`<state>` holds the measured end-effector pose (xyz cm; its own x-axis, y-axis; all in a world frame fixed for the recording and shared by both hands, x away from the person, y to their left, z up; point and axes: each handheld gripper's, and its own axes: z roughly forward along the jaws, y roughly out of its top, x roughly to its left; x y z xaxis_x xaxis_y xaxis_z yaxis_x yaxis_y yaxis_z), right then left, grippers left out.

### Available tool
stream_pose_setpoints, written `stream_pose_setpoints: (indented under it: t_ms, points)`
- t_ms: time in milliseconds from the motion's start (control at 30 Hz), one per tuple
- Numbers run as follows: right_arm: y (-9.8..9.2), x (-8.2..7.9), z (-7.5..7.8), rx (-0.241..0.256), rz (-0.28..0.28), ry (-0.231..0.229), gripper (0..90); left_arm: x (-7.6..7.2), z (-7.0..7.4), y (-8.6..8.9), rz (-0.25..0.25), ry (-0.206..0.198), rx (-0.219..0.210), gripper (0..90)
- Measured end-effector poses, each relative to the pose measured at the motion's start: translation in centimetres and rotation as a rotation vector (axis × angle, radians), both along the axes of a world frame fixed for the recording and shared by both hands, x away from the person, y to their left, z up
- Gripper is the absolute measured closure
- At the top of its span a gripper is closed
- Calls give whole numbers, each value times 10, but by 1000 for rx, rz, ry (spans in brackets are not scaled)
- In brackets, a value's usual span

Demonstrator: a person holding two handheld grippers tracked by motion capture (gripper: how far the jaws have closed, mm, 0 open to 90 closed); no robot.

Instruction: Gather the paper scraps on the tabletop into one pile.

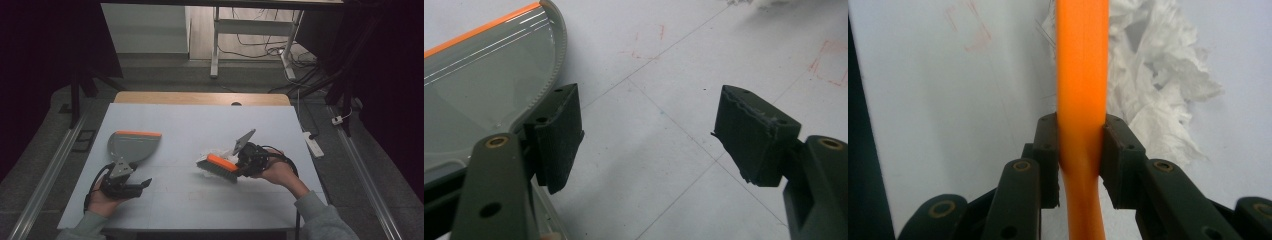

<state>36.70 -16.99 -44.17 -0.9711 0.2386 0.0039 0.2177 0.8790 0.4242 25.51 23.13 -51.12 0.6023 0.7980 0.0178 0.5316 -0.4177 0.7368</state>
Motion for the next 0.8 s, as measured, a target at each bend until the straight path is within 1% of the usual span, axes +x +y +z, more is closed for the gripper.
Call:
stream_pose_setpoints:
  t_ms: [67, 100, 167, 233, 333, 400, 433, 500, 700, 800]
  points:
    - [-4, -5, 5, 43, 13, 4, 713, 0, 0, 0, -1, 0, 1, 284]
    - [-6, -8, 9, 61, 10, 0, 713, 0, 0, 0, -2, 0, 1, 284]
    - [-14, -13, 18, 119, -7, -5, 712, 0, 0, -1, -3, -1, 3, 284]
    - [-23, -17, 26, 171, -44, -17, 712, 0, 0, -1, -3, -2, 5, 284]
    - [-37, -21, 35, 224, -114, -49, 713, 0, 0, -2, -4, -2, 4, 284]
    - [-45, -22, 38, 246, -162, -60, 712, 0, 0, -2, -5, -3, 5, 284]
    - [-49, -23, 38, 255, -190, -71, 712, -1, 1, -2, -6, -3, 6, 284]
    - [-55, -22, 37, 267, -229, -76, 712, -1, 1, -2, -7, -5, 5, 284]
    - [-68, -17, 23, 301, -312, -75, 712, -1, 1, -3, -4, -4, 5, 284]
    - [-74, -16, 18, 310, -347, -85, 712, -1, 1, -3, -4, -7, 3, 284]
